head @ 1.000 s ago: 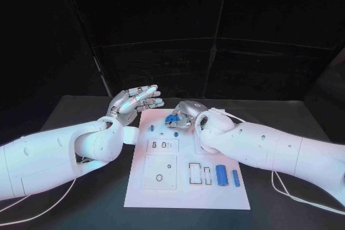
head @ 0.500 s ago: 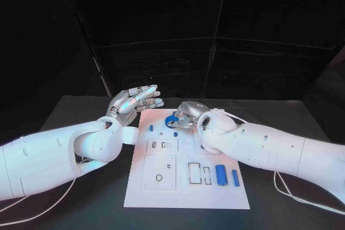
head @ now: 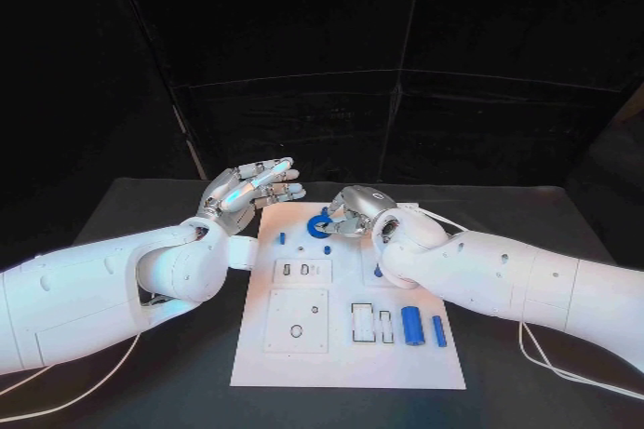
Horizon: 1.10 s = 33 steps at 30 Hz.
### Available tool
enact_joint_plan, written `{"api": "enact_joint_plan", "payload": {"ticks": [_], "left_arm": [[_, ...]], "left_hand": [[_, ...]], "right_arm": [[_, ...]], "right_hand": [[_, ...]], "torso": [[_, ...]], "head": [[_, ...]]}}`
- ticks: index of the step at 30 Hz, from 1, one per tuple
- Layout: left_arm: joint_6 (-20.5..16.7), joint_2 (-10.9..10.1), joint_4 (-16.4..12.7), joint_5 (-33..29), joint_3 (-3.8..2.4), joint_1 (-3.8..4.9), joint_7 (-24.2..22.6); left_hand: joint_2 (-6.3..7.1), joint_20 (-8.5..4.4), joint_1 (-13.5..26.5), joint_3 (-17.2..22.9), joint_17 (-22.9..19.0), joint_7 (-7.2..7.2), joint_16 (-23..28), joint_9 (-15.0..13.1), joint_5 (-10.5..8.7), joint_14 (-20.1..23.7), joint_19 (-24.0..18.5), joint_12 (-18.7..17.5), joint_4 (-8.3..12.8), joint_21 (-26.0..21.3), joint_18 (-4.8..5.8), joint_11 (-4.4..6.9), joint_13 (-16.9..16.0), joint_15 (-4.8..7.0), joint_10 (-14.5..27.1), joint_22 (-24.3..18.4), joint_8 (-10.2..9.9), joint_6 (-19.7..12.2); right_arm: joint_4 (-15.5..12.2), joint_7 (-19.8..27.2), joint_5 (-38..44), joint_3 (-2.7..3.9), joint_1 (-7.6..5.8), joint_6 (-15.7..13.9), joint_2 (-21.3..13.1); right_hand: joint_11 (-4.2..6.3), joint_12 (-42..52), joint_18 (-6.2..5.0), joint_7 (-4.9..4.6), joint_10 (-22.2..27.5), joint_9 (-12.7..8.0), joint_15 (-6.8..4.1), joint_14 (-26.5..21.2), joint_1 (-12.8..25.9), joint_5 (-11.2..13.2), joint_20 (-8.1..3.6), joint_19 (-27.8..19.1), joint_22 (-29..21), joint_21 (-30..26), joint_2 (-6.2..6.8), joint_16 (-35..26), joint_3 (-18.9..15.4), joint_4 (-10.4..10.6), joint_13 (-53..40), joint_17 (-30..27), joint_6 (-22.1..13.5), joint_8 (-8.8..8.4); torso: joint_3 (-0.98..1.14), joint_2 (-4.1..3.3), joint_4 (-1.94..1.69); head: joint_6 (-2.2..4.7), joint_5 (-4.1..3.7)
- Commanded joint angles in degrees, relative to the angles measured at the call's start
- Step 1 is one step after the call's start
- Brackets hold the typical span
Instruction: Assemble the parts on the task board
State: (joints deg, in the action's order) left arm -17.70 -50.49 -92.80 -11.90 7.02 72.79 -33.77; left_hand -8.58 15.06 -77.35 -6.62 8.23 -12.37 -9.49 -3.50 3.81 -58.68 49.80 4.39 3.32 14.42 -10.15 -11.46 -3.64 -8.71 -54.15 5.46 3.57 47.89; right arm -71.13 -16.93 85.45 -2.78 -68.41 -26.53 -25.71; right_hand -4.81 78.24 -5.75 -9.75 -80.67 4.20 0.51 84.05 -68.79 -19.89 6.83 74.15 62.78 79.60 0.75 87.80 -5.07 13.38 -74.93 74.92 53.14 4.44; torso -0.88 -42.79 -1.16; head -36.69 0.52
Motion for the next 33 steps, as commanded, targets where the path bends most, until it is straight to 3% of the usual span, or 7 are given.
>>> {"api": "enact_joint_plan", "payload": {"ticks": [1,6,12,16,21,23,33], "left_arm": [[0.79,-0.2,-0.14,0.12,-0.05,0.11,-0.48],[0.85,-0.55,-0.29,0.12,-0.05,0.11,-0.53],[0.91,-0.75,-0.28,0.13,-0.05,0.15,-0.64],[0.98,-0.79,-0.16,0.13,-0.05,0.18,-0.72],[1.09,-0.58,0.24,0.13,-0.05,0.19,-0.74],[1.14,-0.42,0.43,0.13,-0.04,0.19,-0.7],[1.33,0.08,1.31,0.26,-0.04,0.16,-0.69]], "left_hand": [[-0.1,-0.02,0.3,0.4,0.06,-2.5,0.29,0.05,-0.03,-0.31,0.51,-0.24,-0.09,-0.39,-0.24,-0.34,0.08,-0.16,0.08,-0.07,-0.19,-0.43],[-0.14,-0.01,0.36,0.44,0.07,-2.55,0.34,0.05,-0.03,-0.3,0.51,-0.29,-0.09,-0.44,-0.24,-0.37,0.08,-0.19,0.14,-0.11,-0.19,-0.5],[-0.15,0.0,0.29,0.49,0.07,-2.52,0.37,0.02,-0.02,-0.29,0.52,-0.29,-0.01,-0.47,-0.24,-0.36,0.07,-0.19,0.13,-0.13,-0.14,-0.11],[-0.15,0.0,0.29,0.49,0.07,-2.52,0.37,0.02,-0.02,-0.29,0.52,-0.29,-0.01,-0.47,-0.24,-0.36,0.07,-0.19,0.13,-0.13,-0.14,-0.11],[-0.15,0.0,0.29,0.49,0.07,-2.52,0.37,0.02,-0.02,-0.29,0.52,-0.29,-0.01,-0.47,-0.24,-0.36,0.07,-0.19,0.13,-0.13,-0.14,-0.11],[-0.15,0.0,0.29,0.49,0.07,-2.52,0.37,0.02,-0.02,-0.29,0.52,-0.29,-0.01,-0.47,-0.24,-0.36,0.07,-0.19,0.13,-0.13,-0.14,-0.11],[-0.15,0.0,0.22,0.56,0.08,-2.49,0.4,0.0,-0.02,-0.29,0.53,-0.28,0.09,-0.52,-0.24,-0.34,0.06,-0.2,0.1,-0.16,-0.11,-0.13]], "right_arm": [[-1.71,6.64,-3.6,0.02,-0.1,-8.84,-2.09],[-5.28,16.6,-11.54,0.03,-0.22,-8.36,-7.67],[-8.58,25.59,-24.75,0.01,-0.68,3.04,-16.38],[-8.88,28.65,-28.53,-0.01,-0.79,6.64,-21.06],[-7.26,30.34,-29.77,-0.03,-0.81,6.81,-24.05],[-6.16,30.63,-29.31,-0.04,-0.81,6.66,-24.69],[-1.28,30.65,-27.32,-0.06,-0.65,6.71,-24.14]], "right_hand": [[0.11,0.23,0.42,0.14,-0.4,-0.07,-0.05,4.71,-0.95,-1.06,-0.13,0.46,0.11,0.31,-0.3,0.28,-0.36,-0.21,-2.03,9.15,0.1,-0.41],[0.04,-0.28,0.23,0.04,0.12,-0.1,0.0,4.46,-3.91,2.12,-0.07,-0.35,-0.96,-0.2,-1.31,-0.11,-0.27,-1.4,-1.63,8.1,-0.03,-0.44],[0.44,-1.49,0.03,0.4,1.19,0.1,-0.34,4.17,-12.43,2.99,-0.34,-1.22,-2.0,-0.8,-1.42,-0.63,1.78,-6.99,-0.66,6.93,1.44,0.12],[0.62,-1.59,0.04,0.52,1.1,0.09,-0.5,4.16,-14.7,4.15,-0.51,-1.23,-1.97,-0.82,-0.68,-0.71,2.4,-9.06,-0.67,6.84,2.26,0.26],[0.59,-1.72,0.04,0.45,1.08,-0.1,-0.5,4.14,-15.42,4.39,-0.54,-1.29,-2.04,-0.87,-0.02,-0.79,2.44,-10.04,-0.61,6.73,1.85,-0.16],[0.52,-1.78,0.03,0.38,1.08,-0.2,-0.46,4.14,-15.53,4.16,-0.52,-1.35,-2.12,-0.92,0.21,-0.81,2.41,-10.32,-0.57,6.69,1.47,-0.42],[0.14,-2.77,-0.06,-0.06,1.81,-0.46,-0.16,4.07,-15.46,4.48,-0.29,-1.75,-2.71,-1.22,0.79,-0.97,2.09,-10.94,0.34,6.42,-0.8,-0.94]], "torso": [[0.02,0.05,0.1],[-0.16,0.14,0.29],[-0.14,0.32,0.57],[0.0,0.34,0.71],[0.21,0.3,0.66],[0.09,0.22,0.45],[0.21,0.17,0.53]], "head": [[0.1,0.13],[0.04,0.04],[0.41,-0.29],[0.71,-0.61],[0.82,-0.94],[0.95,-1.29],[0.67,-1.12]]}}
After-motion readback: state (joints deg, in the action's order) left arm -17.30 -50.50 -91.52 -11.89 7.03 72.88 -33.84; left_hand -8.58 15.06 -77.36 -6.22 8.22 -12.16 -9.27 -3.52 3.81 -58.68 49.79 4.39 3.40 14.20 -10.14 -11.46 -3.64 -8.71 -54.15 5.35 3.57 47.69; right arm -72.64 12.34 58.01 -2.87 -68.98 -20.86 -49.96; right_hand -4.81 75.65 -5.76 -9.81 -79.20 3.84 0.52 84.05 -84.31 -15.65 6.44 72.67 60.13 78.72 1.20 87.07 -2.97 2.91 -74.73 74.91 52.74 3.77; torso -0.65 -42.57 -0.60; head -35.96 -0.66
